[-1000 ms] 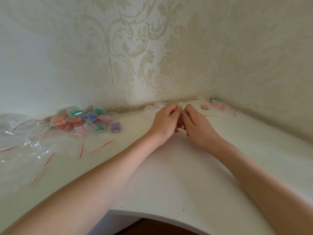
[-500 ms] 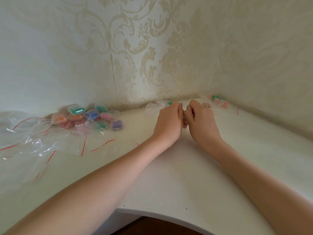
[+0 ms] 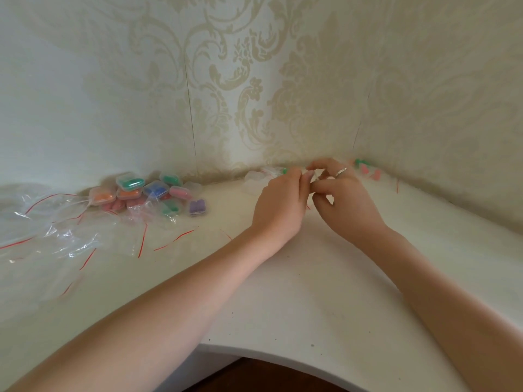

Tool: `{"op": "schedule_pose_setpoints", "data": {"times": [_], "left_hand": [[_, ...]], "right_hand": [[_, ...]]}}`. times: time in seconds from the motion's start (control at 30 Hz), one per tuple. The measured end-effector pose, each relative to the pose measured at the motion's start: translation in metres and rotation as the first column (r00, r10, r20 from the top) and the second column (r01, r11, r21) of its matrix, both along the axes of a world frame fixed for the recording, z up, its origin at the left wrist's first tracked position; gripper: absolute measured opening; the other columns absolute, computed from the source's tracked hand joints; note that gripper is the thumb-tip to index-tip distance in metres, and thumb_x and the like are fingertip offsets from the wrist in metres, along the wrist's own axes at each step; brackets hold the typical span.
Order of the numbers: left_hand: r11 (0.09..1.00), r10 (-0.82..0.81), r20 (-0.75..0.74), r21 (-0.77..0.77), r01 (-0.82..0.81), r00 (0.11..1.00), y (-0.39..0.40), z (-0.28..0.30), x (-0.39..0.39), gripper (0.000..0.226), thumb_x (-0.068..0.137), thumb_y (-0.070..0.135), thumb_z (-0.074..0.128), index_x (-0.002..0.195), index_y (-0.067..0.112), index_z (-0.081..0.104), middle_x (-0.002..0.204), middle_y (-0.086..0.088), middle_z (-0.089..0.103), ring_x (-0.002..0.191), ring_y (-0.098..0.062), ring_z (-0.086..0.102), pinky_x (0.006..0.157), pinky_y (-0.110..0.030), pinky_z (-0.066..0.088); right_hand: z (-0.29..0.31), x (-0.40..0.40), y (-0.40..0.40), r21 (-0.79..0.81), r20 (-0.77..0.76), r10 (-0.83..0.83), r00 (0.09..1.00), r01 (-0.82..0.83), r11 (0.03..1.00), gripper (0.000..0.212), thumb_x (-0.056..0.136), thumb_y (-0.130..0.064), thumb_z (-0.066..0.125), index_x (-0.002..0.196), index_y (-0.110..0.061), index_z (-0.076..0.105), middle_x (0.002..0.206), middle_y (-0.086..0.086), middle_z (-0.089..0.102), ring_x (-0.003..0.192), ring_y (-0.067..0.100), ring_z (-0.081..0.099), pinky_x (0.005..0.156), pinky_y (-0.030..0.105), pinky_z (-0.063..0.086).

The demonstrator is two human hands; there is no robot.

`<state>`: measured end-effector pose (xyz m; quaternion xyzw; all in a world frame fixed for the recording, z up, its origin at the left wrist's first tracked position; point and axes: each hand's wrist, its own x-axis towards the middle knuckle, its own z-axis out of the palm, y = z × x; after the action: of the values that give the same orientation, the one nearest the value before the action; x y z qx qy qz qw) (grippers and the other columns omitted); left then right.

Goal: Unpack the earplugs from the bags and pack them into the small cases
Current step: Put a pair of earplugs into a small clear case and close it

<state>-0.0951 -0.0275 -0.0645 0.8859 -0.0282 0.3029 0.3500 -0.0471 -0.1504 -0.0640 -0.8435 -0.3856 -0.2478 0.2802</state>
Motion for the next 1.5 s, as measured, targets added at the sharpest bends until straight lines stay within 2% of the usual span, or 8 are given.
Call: {"op": "schedule_pose_setpoints", "data": {"times": [0.27, 0.37, 0.47, 0.57, 0.7, 1.0, 1.23, 1.5], "left_hand": [[0.976, -0.138, 0.213, 0.194, 0.097, 0.967, 0.0, -0.006, 0.005, 0.028, 0.101, 0.03, 0.039, 0.077, 0.015, 0.042, 0.06, 0.004, 0.046, 0.058, -0.026, 0.051, 0.052, -0.033, 0.034], [0.962, -0.059, 0.18, -0.253, 0.104, 0.982, 0.001, -0.002, 0.006, 0.032, 0.101, 0.033, 0.036, 0.076, 0.018, 0.048, 0.058, 0.003, 0.049, 0.053, -0.023, 0.051, 0.053, -0.039, 0.047], [0.604, -0.027, -0.039, -0.797, -0.015, 0.999, 0.01, 0.007, 0.014, 0.033, 0.101, 0.037, 0.034, 0.085, 0.011, 0.046, 0.07, -0.008, 0.05, 0.048, -0.018, 0.051, 0.048, -0.036, 0.055], [0.326, -0.278, -0.087, -0.945, 0.009, 0.957, 0.017, 0.009, 0.018, 0.023, 0.1, 0.025, 0.042, 0.09, 0.005, 0.05, 0.088, -0.015, 0.054, 0.059, -0.02, 0.062, 0.053, -0.03, 0.057], [0.254, -0.377, 0.0, -0.962, 0.103, 0.926, 0.016, 0.003, 0.021, 0.01, 0.092, 0.0, 0.051, 0.086, -0.001, 0.059, 0.086, -0.019, 0.061, 0.072, -0.024, 0.065, 0.065, -0.028, 0.059], [0.043, -0.28, -0.039, -0.999, -0.028, 0.959, 0.019, 0.005, 0.021, 0.025, 0.099, 0.005, 0.044, 0.077, -0.001, 0.054, 0.056, -0.009, 0.058, 0.045, -0.014, 0.062, 0.056, -0.026, 0.059], [0.321, -0.115, -0.065, -0.947, -0.025, 0.991, 0.019, 0.014, 0.02, 0.013, 0.099, 0.011, 0.046, 0.093, 0.001, 0.052, 0.071, -0.009, 0.053, 0.051, -0.013, 0.063, 0.056, -0.027, 0.059], [0.327, 0.124, -0.119, -0.932, -0.154, 0.985, 0.044, 0.02, 0.023, 0.02, 0.1, 0.01, 0.04, 0.081, 0.005, 0.045, 0.067, -0.011, 0.052, 0.047, -0.017, 0.06, 0.051, -0.032, 0.056]], "right_hand": [[-0.002, -0.003, 0.003, 0.11, -0.394, 0.094, 0.914, -0.055, 0.992, 0.03, 0.097, -0.011, 0.04, 0.076, -0.029, 0.05, 0.076, -0.009, 0.055, 0.068, 0.006, 0.048, 0.059, 0.013, 0.035], [-0.006, 0.005, 0.001, 0.168, -0.492, 0.123, 0.862, -0.045, 0.985, 0.03, 0.097, -0.027, 0.049, 0.126, -0.032, 0.05, 0.092, -0.014, 0.059, 0.08, 0.003, 0.052, 0.077, 0.017, 0.038], [-0.008, 0.012, -0.001, 0.276, -0.52, 0.202, 0.83, -0.06, 0.959, 0.051, 0.094, -0.035, 0.053, 0.142, -0.038, 0.035, 0.084, -0.02, 0.05, 0.076, 0.001, 0.046, 0.082, 0.016, 0.036], [-0.008, 0.01, -0.002, 0.312, -0.513, 0.249, 0.822, -0.092, 0.946, 0.047, 0.094, -0.029, 0.057, 0.138, -0.035, 0.045, 0.081, -0.026, 0.058, 0.079, -0.009, 0.05, 0.083, 0.008, 0.036], [-0.006, 0.007, -0.003, 0.279, -0.481, 0.234, 0.845, -0.105, 0.954, 0.033, 0.094, -0.029, 0.056, 0.127, -0.028, 0.06, 0.106, -0.012, 0.07, 0.096, 0.003, 0.061, 0.085, 0.007, 0.041], [-0.004, 0.004, -0.001, 0.29, -0.319, 0.139, 0.938, -0.043, 0.956, 0.013, 0.093, -0.02, 0.059, 0.09, -0.014, 0.07, 0.073, -0.009, 0.065, 0.069, 0.005, 0.062, 0.067, 0.014, 0.046], [0.003, -0.001, 0.004, 0.612, -0.559, 0.396, 0.729, 0.04, 0.79, 0.012, 0.097, -0.013, 0.053, 0.088, -0.012, 0.062, 0.077, -0.002, 0.068, 0.076, 0.02, 0.072, 0.07, 0.028, 0.059], [0.004, -0.002, 0.007, 0.629, -0.599, 0.365, 0.713, 0.136, 0.766, 0.015, 0.096, -0.02, 0.053, 0.1, -0.008, 0.061, 0.094, 0.007, 0.067, 0.072, 0.018, 0.073, 0.061, 0.028, 0.059]]}}
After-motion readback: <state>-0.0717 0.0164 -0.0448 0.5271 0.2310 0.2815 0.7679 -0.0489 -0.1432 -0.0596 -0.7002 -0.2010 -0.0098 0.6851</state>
